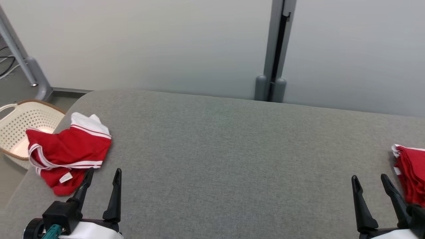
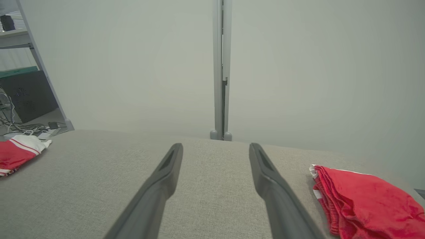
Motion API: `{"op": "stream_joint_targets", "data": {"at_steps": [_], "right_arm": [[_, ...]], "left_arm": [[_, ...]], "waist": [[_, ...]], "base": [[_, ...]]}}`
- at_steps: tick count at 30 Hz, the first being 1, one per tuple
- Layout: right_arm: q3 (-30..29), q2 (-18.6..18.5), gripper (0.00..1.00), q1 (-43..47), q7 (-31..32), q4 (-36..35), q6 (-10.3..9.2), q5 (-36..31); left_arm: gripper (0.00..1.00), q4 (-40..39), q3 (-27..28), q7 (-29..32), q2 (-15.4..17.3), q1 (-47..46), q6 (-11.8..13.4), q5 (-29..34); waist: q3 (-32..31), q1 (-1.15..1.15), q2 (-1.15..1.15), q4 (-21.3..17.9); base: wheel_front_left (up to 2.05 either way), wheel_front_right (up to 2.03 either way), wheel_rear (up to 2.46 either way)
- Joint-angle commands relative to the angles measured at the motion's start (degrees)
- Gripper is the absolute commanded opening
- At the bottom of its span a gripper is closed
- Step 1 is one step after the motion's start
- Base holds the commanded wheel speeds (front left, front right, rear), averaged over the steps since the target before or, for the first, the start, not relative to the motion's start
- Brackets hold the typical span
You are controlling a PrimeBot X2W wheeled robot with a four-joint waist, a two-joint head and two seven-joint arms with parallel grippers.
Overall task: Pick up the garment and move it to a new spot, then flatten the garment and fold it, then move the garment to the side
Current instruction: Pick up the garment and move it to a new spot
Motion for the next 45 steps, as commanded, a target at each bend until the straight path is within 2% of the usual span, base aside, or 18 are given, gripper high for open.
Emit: {"op": "stream_joint_targets", "data": {"at_steps": [1, 6, 11, 26, 33, 40, 45], "right_arm": [[0.4, -0.1, 1.0, 0.2, 0.3, -0.7, -0.06, 0.3], [1.4, -0.1, 1.0, -0.4, 0.6, -1.1, -0.04, 0.4], [1.4, -0.1, 1.0, -0.5, 0.7, -1.3, -0.04, 0.6], [1.2, -0.1, 1.0, -1.2, 1.2, -2.2, -0.04, 0.0], [3.5, -0.1, 1.0, -8.7, 3.8, -6.7, -0.04, -4.8], [5.6, -0.1, 1.0, -14.5, 5.5, -9.0, -0.04, -8.3], [6.5, -0.1, 1.0, -17.5, 6.0, -10.1, -0.04, -10.7]], "left_arm": [[1.0, -0.1, 0.5, -0.3, 0.4, -1.0, 0.1, 0.0], [1.0, -0.3, 1.2, -0.5, 1.0, -1.6, 0.4, -0.2], [1.0, -0.5, 1.8, -0.6, 1.7, -1.0, 0.8, -0.5], [1.0, -0.8, 2.4, -1.6, 1.4, -3.1, 1.0, -0.8], [1.0, 7.1, 5.3, -2.9, 0.5, -12.8, -3.6, -4.1], [1.0, 25.6, 7.9, -3.3, 0.1, -25.9, -11.0, -7.2], [1.0, 40.1, 6.8, -3.4, 0.3, -35.1, -13.7, -8.3]], "waist": [[0.0, 0.0, 0.0, 3.9], [0.0, 0.0, 0.0, 8.6], [0.0, 0.0, 0.0, 11.2], [2.2, 0.0, 0.0, 12.9], [14.0, 0.0, 0.0, 8.6], [23.9, 0.0, 0.0, 4.8], [28.9, 0.0, 0.0, 3.6]], "base": [[0.0, 0.0, 0.0], [0.0, 0.0, 0.0], [0.0, 0.0, 0.0], [0.0, 0.0, 0.0], [0.0, 0.0, 0.0], [0.0, 0.0, 0.0], [0.0, 0.0, 0.0]]}}
